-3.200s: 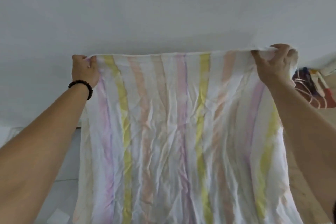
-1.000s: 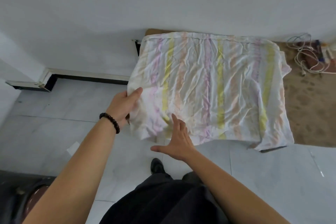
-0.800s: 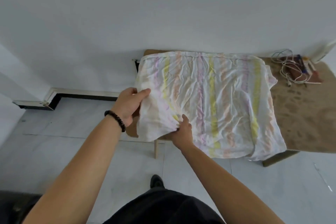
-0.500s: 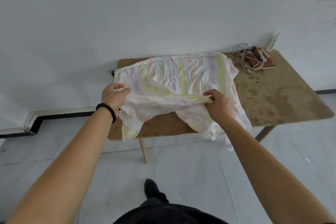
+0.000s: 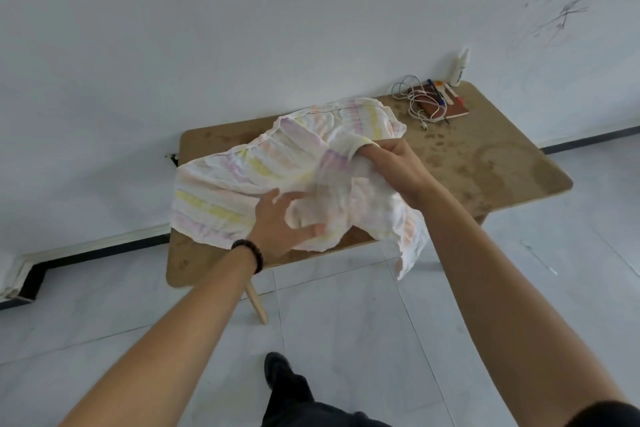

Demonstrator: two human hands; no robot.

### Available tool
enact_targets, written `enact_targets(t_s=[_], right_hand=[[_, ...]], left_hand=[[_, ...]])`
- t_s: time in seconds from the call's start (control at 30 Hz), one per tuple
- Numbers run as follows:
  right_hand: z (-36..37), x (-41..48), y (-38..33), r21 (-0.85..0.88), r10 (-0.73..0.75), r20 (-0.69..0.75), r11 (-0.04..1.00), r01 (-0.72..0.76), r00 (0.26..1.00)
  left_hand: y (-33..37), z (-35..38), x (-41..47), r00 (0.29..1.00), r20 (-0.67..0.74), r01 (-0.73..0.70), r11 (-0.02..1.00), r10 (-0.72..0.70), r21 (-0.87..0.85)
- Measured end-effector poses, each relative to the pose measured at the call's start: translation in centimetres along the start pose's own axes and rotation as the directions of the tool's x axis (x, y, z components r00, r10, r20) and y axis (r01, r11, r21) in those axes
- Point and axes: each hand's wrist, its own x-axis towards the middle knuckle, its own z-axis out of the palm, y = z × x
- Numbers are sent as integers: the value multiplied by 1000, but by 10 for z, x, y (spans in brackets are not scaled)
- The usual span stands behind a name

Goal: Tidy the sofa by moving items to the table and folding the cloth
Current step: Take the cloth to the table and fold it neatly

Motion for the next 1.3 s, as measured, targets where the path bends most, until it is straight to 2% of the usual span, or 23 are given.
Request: enact_targets(t_s=[0.1, 0.2, 0.27, 0.33, 0.43, 0.47, 0.5, 0.57, 0.6, 0.63, 0.7, 0.77, 0.8, 0.83, 0.9, 0.97, 1.03, 1.13, 1.2, 1.23, 1.27, 1.3], right_hand=[[4, -3, -7, -53, -9, 55, 999, 12, 998], [4, -2, -7, -86, -4, 99, 996, 12, 995], [3, 1, -6, -78, 4, 99, 997, 4, 995], [2, 7, -5, -93, 1, 86, 996, 7, 996], [-11, 21, 2, -273, -38, 8, 961, 39, 999], [-19, 27, 7, -413, -28, -6, 911, 23, 1000], [-27, 34, 14, -583, -2, -29, 813, -15, 1000], [-37, 49, 25, -825, 32, -103, 555, -103, 994], [-39, 56, 30, -871, 24, -156, 468, -149, 988], [-40, 63, 33, -889, -6, -199, 423, -178, 980], [-40, 77, 35, -886, -79, -282, 405, -228, 956], [-45, 89, 35, -817, -101, -404, 486, -309, 909], [-48, 94, 36, -760, -79, -469, 543, -357, 880], [-53, 97, 39, -698, -43, -520, 597, -395, 853], [-60, 99, 51, -607, 27, -565, 664, -437, 825], [-57, 98, 63, -563, 73, -564, 694, -448, 822], [-46, 95, 72, -484, 112, -563, 759, -437, 819], [-23, 91, 83, -305, 185, -567, 858, -413, 803], [-13, 93, 90, -372, 158, -556, 831, -414, 816], [-10, 95, 92, -443, 121, -541, 799, -405, 832], [-8, 96, 94, -504, 79, -520, 775, -380, 850], [-7, 97, 94, -546, 49, -485, 763, -346, 873]], left_hand=[[10, 45, 4, 1000, -5, -2, 994, 3, 106], [18, 58, 16, 993, -104, 51, 998, -46, 40], [22, 56, 23, 988, -156, 3, 1000, -3, 2], [21, 49, 29, 970, -242, -42, 995, 20, -86], [5, 17, 35, 915, -382, -17, 935, -129, -355], [-2, -1, 35, 897, -406, -21, 899, -176, -437], [-8, -21, 36, 883, -424, -37, 871, -201, -490], [-12, -65, 37, 872, -454, -76, 865, -184, -497], [-12, -87, 37, 867, -477, -103, 885, -143, -453], [-9, -108, 37, 855, -513, -143, 913, -81, -383], [-4, -147, 35, 796, -600, -210, 967, 83, -145], [-7, -181, 31, 727, -628, -148, 957, 277, 250], [-12, -196, 27, 707, -610, -83, 898, 358, 431], [-22, -209, 25, 695, -589, -40, 840, 412, 541], [-50, -224, 22, 686, -584, -3, 805, 433, 593], [-78, -223, 19, 713, -603, 57, 828, 357, 558], [-101, -208, 17, 770, -590, 135, 841, 244, 524], [-121, -171, 15, 852, -516, 261, 780, 91, 569], [-130, -150, 17, 896, -434, 376, 688, -97, 621], [-134, -143, 19, 892, -390, 430, 691, -227, 581], [-139, -139, 22, 872, -336, 482, 738, -355, 472], [-143, -137, 26, 842, -270, 533, 798, -467, 281]])
